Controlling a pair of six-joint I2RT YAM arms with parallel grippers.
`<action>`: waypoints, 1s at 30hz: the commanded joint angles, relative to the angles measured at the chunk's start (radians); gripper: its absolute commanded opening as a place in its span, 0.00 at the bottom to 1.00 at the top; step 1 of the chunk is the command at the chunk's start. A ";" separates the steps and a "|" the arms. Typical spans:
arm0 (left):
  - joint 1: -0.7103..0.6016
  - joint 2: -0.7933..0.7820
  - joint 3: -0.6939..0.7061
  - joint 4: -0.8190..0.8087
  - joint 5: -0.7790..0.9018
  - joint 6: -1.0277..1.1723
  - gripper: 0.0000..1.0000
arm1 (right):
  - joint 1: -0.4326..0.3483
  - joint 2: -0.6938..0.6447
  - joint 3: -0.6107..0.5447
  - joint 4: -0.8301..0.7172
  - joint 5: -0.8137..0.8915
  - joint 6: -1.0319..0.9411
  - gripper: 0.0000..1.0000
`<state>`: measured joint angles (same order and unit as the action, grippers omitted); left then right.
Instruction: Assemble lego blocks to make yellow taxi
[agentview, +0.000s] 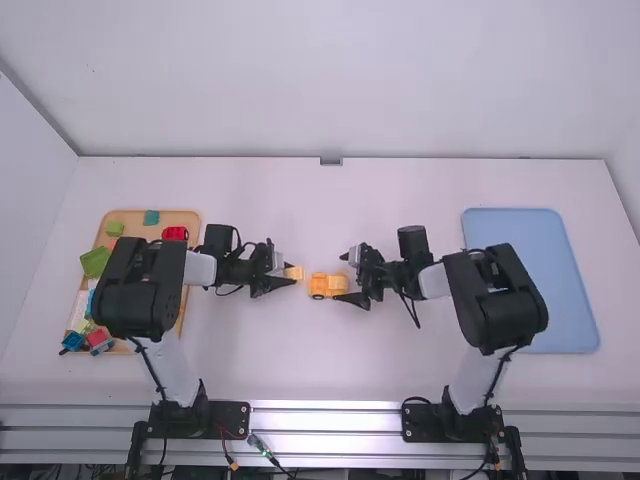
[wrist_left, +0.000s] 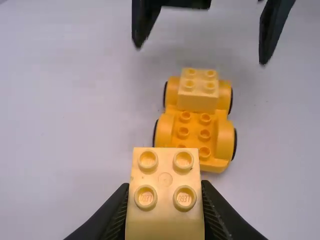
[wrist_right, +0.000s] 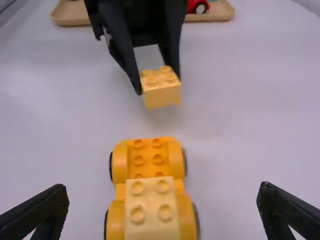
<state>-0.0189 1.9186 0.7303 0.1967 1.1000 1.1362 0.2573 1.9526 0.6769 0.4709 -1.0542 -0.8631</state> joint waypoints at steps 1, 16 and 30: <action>-0.030 0.013 0.012 0.002 0.026 0.004 0.32 | 0.016 0.048 0.020 0.021 -0.018 0.010 1.00; -0.187 0.013 0.070 -0.048 -0.125 -0.071 0.27 | 0.047 0.169 0.080 0.042 0.009 0.026 0.92; -0.206 0.013 0.100 -0.110 -0.146 -0.017 0.28 | 0.047 0.169 0.063 0.041 0.062 0.023 0.64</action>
<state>-0.2214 1.9190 0.8295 0.0921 0.9546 1.0874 0.3038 2.1094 0.7410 0.5159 -0.9916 -0.8406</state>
